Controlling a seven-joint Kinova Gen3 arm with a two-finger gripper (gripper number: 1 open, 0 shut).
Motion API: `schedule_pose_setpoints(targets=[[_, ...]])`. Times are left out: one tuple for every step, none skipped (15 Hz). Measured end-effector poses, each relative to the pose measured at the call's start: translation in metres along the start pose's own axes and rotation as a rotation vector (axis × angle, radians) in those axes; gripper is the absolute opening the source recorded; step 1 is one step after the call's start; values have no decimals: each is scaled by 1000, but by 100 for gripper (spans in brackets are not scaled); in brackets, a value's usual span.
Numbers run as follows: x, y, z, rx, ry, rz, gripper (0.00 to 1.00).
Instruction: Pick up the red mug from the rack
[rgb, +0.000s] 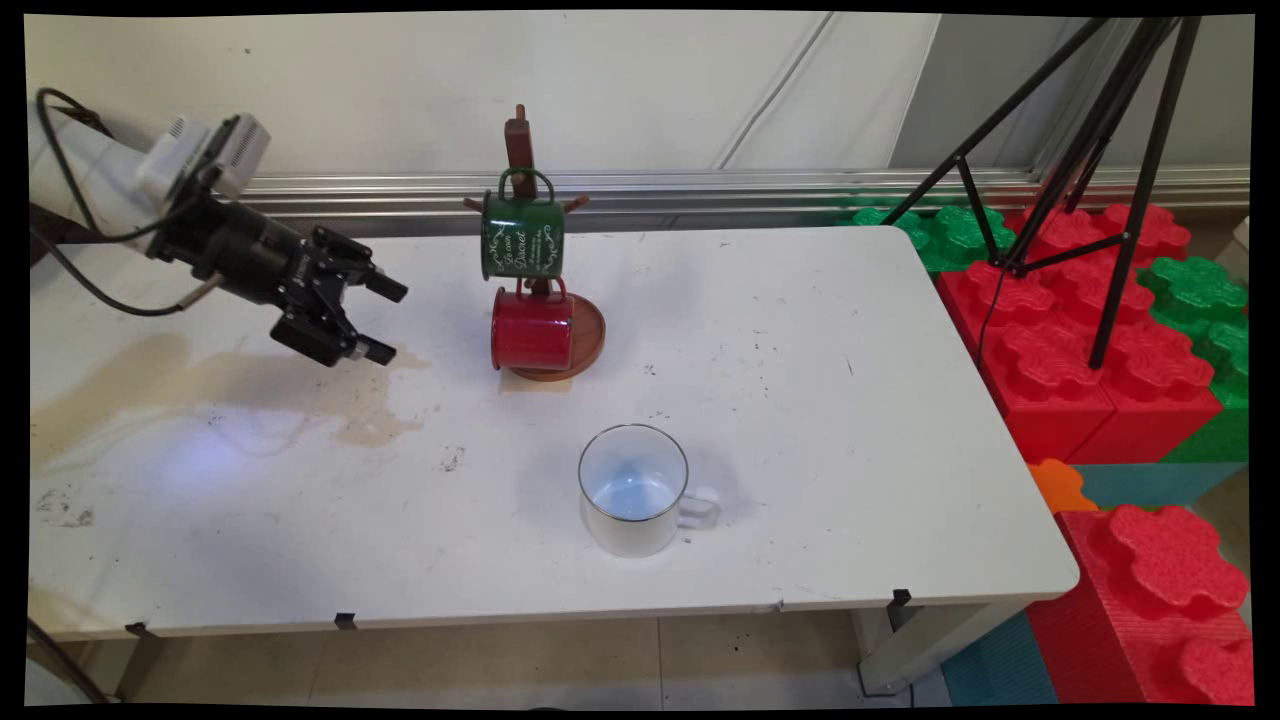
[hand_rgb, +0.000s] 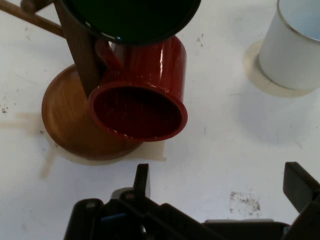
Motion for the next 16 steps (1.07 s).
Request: schedule_pose_setpoints(targets=[[-1,0,4,1,-2,-3,100],[-2,-1,6,2,-3,-5,100],[-3,-1,10,3,-4,-8,100],[-4,-2,14,4,-7,-12,100],[-6,-3,18,6,-8,-16,100],[-7,-3,21,7,-9,-20,100],[-8,-4,24,8,-8,-25,100],[-8,-4,26,10,-6,-29,100],[-9,-4,28,12,-3,-32,100],[-9,-5,30,14,3,-36,100],[-9,-5,32,16,9,-40,100],[-9,-6,33,20,16,-44,100],[-9,-6,35,24,24,-48,100],[-8,-7,37,30,37,-53,100],[-8,-8,38,33,43,-56,100],[-8,-9,41,39,56,-62,100]])
